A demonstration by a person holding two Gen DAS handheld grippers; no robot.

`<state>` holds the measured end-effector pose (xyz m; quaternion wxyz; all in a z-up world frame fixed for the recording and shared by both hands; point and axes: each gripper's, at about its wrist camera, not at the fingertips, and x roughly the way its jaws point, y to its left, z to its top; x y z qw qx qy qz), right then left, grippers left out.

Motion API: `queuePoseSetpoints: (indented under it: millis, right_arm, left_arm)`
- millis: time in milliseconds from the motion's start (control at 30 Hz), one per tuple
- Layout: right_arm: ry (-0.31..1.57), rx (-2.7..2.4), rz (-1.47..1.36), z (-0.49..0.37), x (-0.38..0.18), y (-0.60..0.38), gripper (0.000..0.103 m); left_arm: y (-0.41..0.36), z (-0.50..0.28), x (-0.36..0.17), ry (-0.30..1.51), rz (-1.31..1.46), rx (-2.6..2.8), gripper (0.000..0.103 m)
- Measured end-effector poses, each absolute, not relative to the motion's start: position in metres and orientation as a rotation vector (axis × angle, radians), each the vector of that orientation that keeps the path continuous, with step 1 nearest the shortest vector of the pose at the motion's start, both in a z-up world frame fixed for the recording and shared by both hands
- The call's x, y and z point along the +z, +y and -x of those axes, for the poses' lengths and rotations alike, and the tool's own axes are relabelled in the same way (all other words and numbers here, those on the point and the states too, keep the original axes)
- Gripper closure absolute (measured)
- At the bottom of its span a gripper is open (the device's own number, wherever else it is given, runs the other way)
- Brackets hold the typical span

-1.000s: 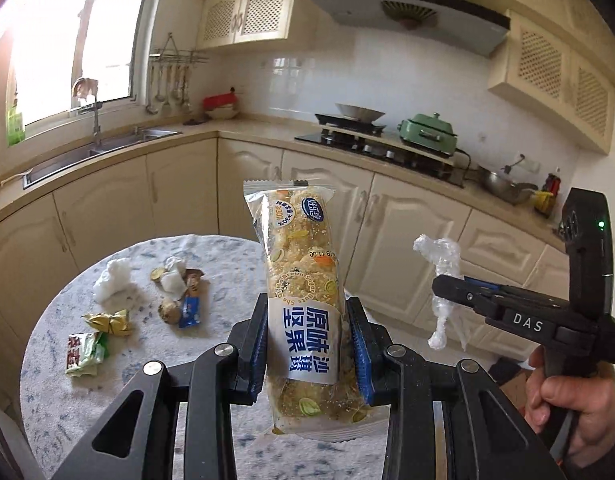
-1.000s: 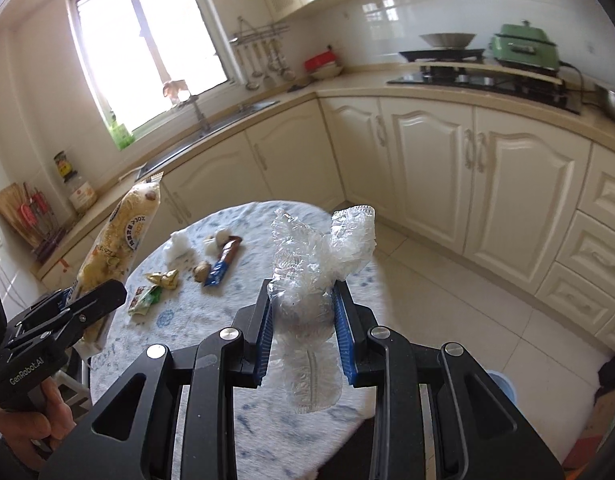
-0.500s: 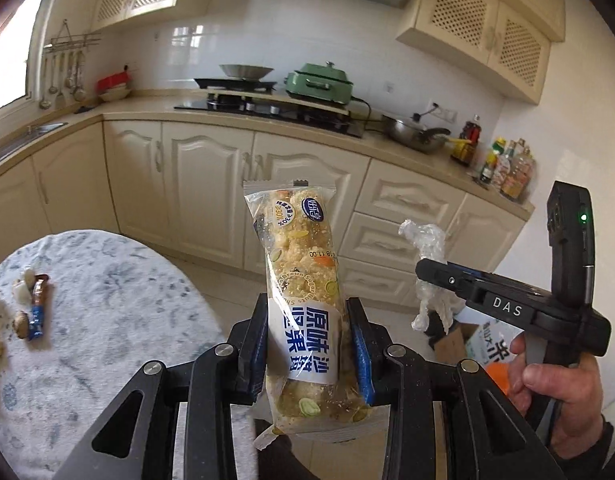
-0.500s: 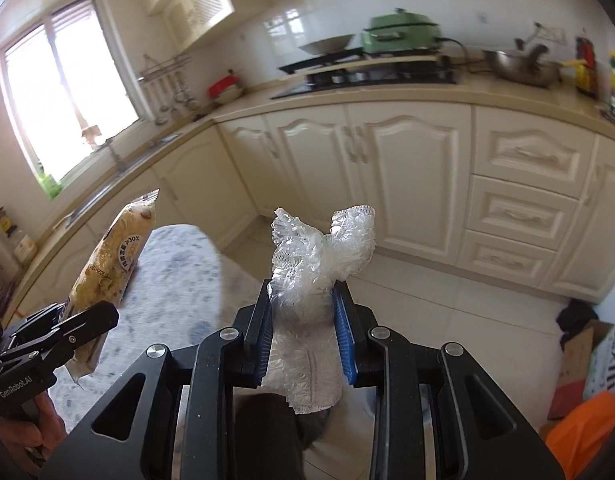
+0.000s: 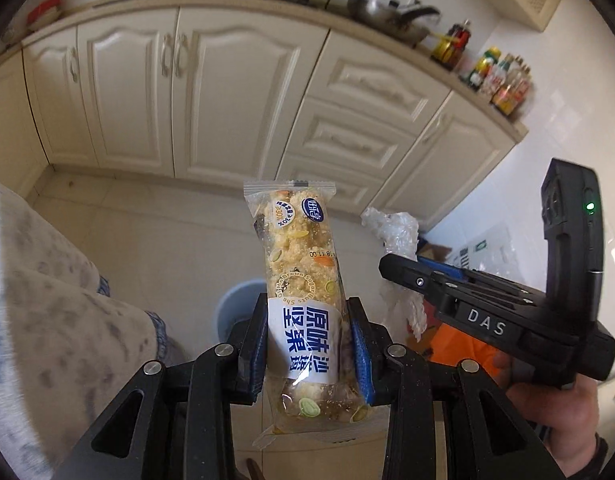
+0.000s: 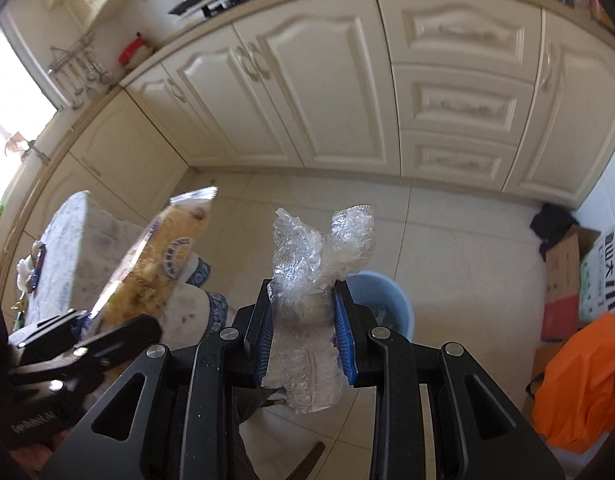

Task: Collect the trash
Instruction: 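Carry both bags to the blue wastebasket and open both tools to drop them, then move both open tools back over the table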

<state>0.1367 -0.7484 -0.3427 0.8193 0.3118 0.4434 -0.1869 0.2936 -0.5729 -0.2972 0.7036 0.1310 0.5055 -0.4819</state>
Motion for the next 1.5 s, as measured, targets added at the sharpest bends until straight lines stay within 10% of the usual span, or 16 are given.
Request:
queuePoseSetpoints:
  millis: [200, 300, 433, 567, 933, 1500]
  right_arm:
    - [1.018, -0.394, -0.735, -0.148, -0.390, -0.770, 0.072]
    - [1.065, -0.402, -0.756, -0.151, -0.410, -0.776, 0.066]
    - [1.063, -0.442, -0.792, -0.145, -0.422, -0.781, 0.022]
    - [1.067, -0.481, -0.797, -0.140, -0.426, -0.781, 0.004]
    - [1.021, -0.490, -0.785, -0.140, -0.396, -0.765, 0.000]
    - [0.848, -0.336, -0.593, -0.185, -0.266, -0.666, 0.000]
  left_arm:
    - [-0.629, -0.328, -0.346, 1.215, -0.311, -1.074, 0.069]
    - [-0.647, -0.346, -0.371, 1.247, -0.342, -1.024, 0.045]
    - [-0.662, -0.353, -0.383, 1.241, -0.351, -0.951, 0.020]
    - [-0.658, -0.350, -0.370, 1.188, -0.379, -0.902, 0.008]
    - [-0.630, -0.313, -0.310, 1.037, -0.383, -0.871, 0.001]
    - [-0.385, -0.245, -0.182, 0.794, -0.191, -0.783, 0.001]
